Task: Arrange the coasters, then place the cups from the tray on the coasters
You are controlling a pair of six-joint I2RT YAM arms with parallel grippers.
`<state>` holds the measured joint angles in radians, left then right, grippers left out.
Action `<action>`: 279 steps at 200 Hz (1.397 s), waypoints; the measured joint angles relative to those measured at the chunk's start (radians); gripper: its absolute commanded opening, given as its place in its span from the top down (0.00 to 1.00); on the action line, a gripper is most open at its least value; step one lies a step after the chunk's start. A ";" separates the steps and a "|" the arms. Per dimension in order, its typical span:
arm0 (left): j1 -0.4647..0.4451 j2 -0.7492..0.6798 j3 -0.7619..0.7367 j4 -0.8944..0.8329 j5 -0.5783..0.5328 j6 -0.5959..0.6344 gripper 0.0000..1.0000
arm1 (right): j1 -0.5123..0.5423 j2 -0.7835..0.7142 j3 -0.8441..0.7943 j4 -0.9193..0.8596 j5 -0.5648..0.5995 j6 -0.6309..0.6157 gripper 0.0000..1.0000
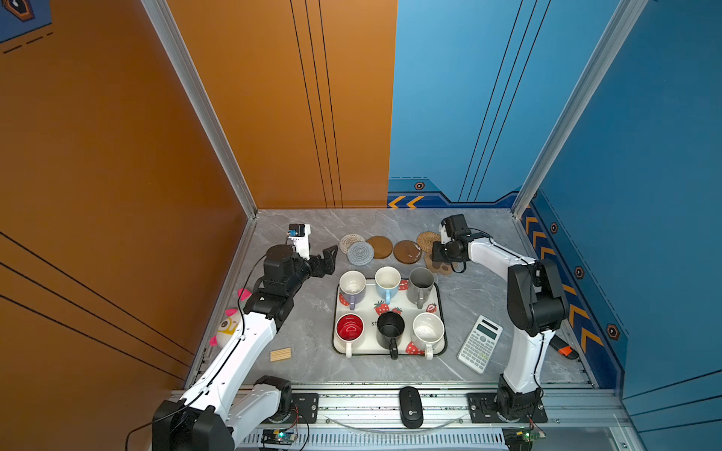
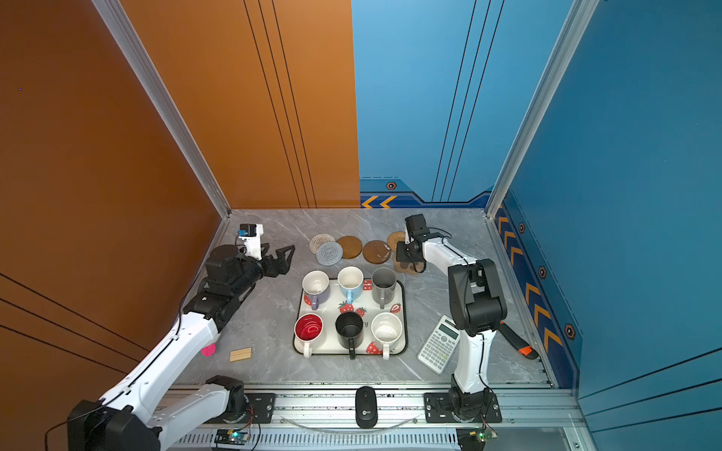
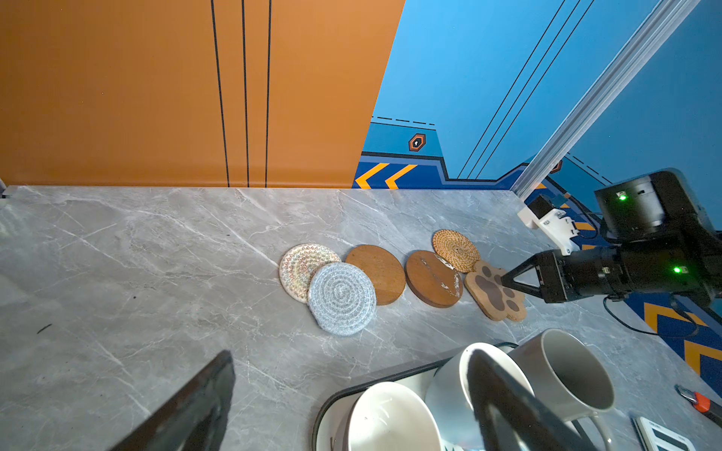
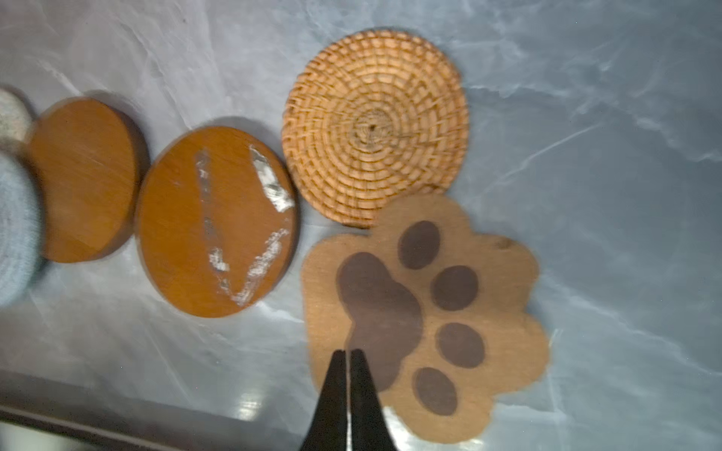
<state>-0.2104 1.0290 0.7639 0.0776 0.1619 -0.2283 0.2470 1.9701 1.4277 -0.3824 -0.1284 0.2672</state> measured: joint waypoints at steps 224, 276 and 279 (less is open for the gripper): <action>-0.020 0.000 -0.001 0.000 -0.013 0.004 0.07 | -0.066 0.158 0.064 -0.002 -0.108 0.029 1.00; -0.020 0.000 -0.003 0.000 -0.024 0.005 0.07 | -0.122 0.158 0.070 -0.020 -0.108 0.025 1.00; -0.020 0.000 -0.003 0.000 -0.024 0.005 0.07 | -0.126 0.158 0.070 -0.022 -0.108 0.024 1.00</action>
<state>-0.2306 1.0290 0.7609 0.0780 0.1383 -0.2237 0.1207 2.1284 1.4979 -0.4046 -0.2367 0.2916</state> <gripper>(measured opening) 0.933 0.047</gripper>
